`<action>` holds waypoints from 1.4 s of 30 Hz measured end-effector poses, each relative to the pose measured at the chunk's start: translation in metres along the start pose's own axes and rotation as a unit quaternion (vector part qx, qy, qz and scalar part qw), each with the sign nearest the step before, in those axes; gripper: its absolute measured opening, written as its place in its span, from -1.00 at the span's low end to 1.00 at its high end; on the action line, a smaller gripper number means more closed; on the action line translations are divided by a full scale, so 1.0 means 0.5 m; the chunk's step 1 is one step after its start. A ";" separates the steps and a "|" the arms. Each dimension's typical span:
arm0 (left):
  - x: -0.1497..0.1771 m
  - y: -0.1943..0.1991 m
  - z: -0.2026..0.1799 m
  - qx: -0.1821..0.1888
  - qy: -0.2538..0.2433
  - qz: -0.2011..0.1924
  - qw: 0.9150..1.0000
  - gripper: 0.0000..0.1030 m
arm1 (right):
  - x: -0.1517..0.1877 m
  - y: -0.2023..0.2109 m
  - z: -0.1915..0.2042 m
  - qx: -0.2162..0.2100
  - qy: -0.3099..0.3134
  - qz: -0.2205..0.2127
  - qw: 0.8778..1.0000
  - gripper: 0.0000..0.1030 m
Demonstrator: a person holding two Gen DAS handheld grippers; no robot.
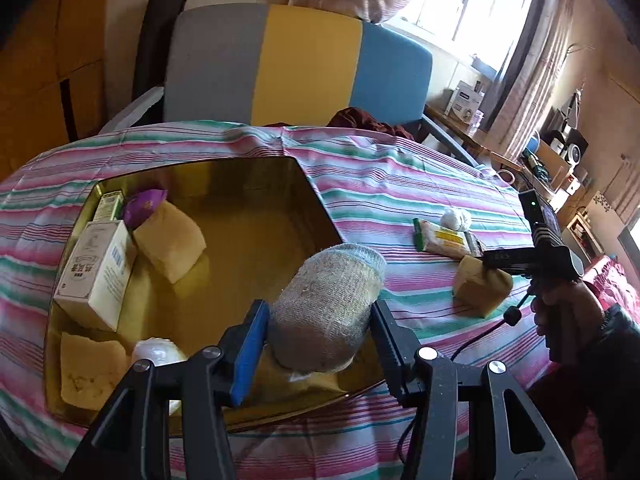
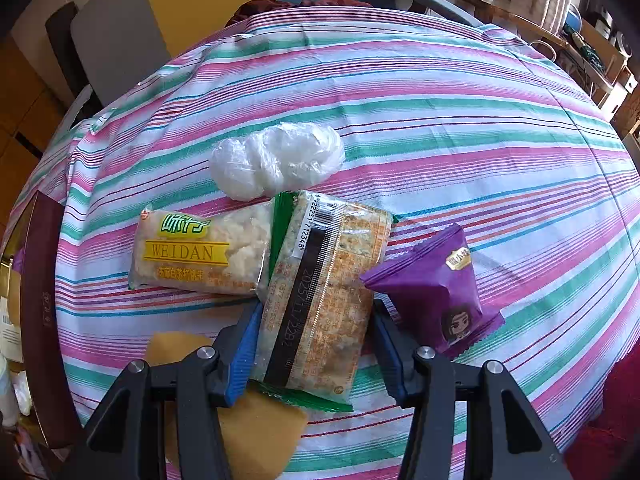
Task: Organize objects
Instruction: 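Lower the grey sock into the gold tray and open the left gripper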
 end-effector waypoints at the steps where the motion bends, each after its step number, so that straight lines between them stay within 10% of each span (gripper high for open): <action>1: 0.003 0.005 0.012 -0.008 0.008 -0.001 1.000 0.02 | 0.000 0.000 0.000 0.001 0.001 -0.001 1.000 0.05; 17: 0.051 0.027 0.206 -0.112 0.120 0.005 0.986 0.02 | 0.005 -0.002 0.007 0.008 0.009 -0.005 1.000 0.04; 42: 0.042 -0.020 0.215 -0.186 0.076 0.022 0.979 0.08 | 0.006 -0.004 0.004 0.009 0.014 -0.006 1.000 0.04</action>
Point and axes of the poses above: each gripper's, at about its wrist camera, not at the fingertips, and y roughly against the way its jaws point, z to its left, x to its underside, the point moved 1 cm from there along -y, roughly the way its jaws point, and after that the axes turned 12 degrees about -y, right-handed, at the moved point
